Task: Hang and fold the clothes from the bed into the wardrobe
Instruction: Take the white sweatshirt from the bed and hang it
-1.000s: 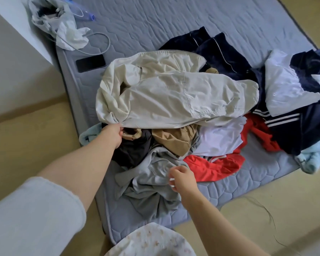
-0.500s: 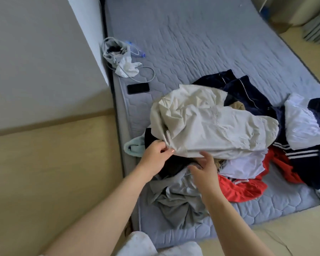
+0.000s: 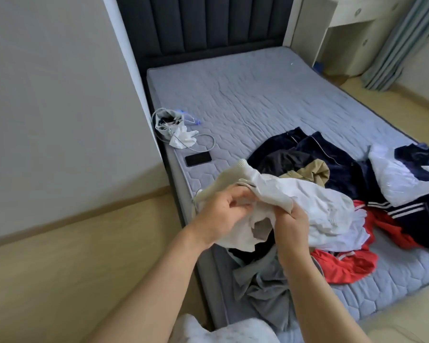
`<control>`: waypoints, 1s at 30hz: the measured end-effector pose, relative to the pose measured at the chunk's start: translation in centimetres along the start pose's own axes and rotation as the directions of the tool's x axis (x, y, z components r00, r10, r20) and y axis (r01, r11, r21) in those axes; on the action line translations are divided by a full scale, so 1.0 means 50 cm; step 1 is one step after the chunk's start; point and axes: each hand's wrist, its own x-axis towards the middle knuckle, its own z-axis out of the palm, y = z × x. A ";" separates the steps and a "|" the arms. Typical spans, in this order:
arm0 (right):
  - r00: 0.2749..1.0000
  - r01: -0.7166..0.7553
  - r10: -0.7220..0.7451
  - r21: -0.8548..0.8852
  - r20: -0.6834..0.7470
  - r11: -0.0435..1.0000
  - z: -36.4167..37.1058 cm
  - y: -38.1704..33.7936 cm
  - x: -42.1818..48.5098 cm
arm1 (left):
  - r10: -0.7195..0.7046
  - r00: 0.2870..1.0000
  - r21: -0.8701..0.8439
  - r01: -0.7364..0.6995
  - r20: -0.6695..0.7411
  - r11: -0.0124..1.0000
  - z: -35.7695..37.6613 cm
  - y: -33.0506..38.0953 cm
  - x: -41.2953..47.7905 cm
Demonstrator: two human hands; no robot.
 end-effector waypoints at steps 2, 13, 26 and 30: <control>1.000 0.016 -0.015 0.084 -0.012 0.996 0.000 -0.032 0.004 | 0.086 0.996 0.155 -0.079 -0.036 0.985 -0.011 -0.004 0.009; 0.997 -0.001 0.039 0.505 -0.065 0.863 -0.069 -0.144 0.060 | -0.160 0.972 0.272 0.203 -0.172 0.941 0.017 -0.075 0.094; 0.938 0.029 -0.023 -0.012 0.347 1.000 -0.055 -0.030 0.080 | -0.405 0.834 -0.554 0.149 -0.374 0.819 0.054 0.004 0.146; 0.873 0.075 -0.024 -0.087 0.487 0.993 -0.060 0.009 0.085 | -0.247 0.968 -0.674 0.153 -0.045 0.722 0.097 0.037 0.136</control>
